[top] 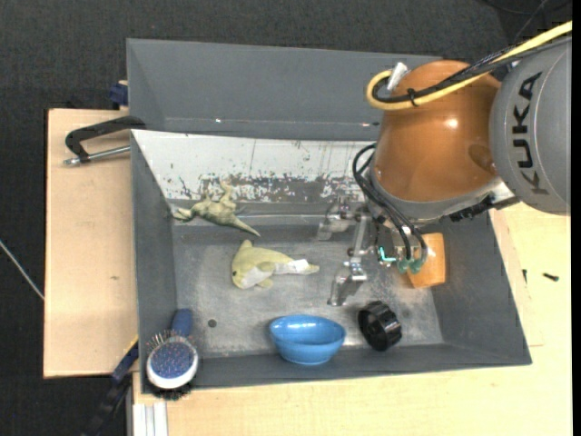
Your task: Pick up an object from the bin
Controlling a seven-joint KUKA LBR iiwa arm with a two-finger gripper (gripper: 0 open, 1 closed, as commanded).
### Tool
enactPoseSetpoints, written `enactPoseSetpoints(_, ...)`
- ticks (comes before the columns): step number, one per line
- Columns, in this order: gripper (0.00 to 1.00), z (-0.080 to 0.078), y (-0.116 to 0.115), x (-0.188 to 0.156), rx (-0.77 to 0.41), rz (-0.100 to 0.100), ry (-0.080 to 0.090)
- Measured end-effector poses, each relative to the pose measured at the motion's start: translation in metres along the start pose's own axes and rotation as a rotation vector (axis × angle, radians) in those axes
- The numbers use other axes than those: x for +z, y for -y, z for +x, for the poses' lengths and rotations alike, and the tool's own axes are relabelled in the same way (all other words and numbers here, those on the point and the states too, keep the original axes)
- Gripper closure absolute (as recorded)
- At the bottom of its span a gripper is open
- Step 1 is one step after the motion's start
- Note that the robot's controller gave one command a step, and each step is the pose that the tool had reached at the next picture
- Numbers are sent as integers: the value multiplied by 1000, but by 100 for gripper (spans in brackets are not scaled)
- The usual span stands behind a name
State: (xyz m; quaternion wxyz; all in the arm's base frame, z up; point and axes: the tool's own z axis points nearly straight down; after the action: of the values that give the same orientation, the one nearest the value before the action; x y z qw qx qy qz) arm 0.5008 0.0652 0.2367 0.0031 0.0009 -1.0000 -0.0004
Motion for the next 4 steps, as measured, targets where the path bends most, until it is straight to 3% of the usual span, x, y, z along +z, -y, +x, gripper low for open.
enactPoseSetpoints(1,0,7,-23,159,-284,0,2)
enactPoseSetpoints(2,100,6,-23,156,-282,0,7)
enactPoseSetpoints(3,0,6,-23,157,-282,0,7)
enactPoseSetpoints(4,100,6,-23,156,-282,0,7)
